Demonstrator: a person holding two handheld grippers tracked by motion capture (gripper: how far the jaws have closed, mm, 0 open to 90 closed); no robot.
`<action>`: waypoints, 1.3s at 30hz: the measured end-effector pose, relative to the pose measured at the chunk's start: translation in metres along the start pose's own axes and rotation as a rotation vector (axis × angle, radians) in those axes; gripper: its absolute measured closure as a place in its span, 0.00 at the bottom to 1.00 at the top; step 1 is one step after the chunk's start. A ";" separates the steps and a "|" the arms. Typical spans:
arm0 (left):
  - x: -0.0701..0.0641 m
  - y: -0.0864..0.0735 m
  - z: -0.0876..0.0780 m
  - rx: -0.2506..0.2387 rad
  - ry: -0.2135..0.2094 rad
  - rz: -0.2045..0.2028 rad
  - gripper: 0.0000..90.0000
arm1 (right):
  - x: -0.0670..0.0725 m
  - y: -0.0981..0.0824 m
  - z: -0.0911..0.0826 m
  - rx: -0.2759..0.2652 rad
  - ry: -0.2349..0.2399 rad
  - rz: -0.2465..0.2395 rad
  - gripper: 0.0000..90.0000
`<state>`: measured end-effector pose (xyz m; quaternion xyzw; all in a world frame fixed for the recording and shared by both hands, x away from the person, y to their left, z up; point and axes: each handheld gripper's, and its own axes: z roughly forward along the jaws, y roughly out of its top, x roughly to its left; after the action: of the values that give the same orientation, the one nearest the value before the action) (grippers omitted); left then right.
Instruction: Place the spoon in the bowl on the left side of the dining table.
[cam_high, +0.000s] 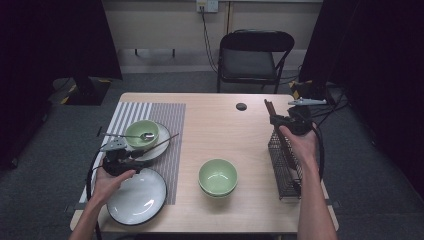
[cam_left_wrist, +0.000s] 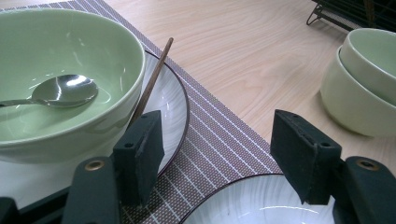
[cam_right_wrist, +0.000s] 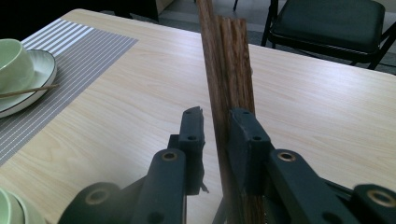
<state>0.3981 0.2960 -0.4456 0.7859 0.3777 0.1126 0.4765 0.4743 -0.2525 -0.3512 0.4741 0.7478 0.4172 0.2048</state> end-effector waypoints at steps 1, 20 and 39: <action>0.000 0.000 0.000 0.000 0.000 0.000 0.38 | 0.000 0.000 0.000 0.002 -0.002 -0.003 0.84; 0.001 -0.001 0.000 0.005 0.008 -0.001 0.38 | 0.001 -0.001 -0.004 0.004 0.022 -0.008 0.88; 0.001 -0.001 0.000 0.013 0.016 0.010 0.38 | 0.007 -0.007 0.001 0.040 -0.013 -0.034 0.91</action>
<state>0.3984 0.2964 -0.4466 0.7900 0.3783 0.1190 0.4677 0.4680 -0.2475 -0.3563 0.4681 0.7626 0.3954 0.2072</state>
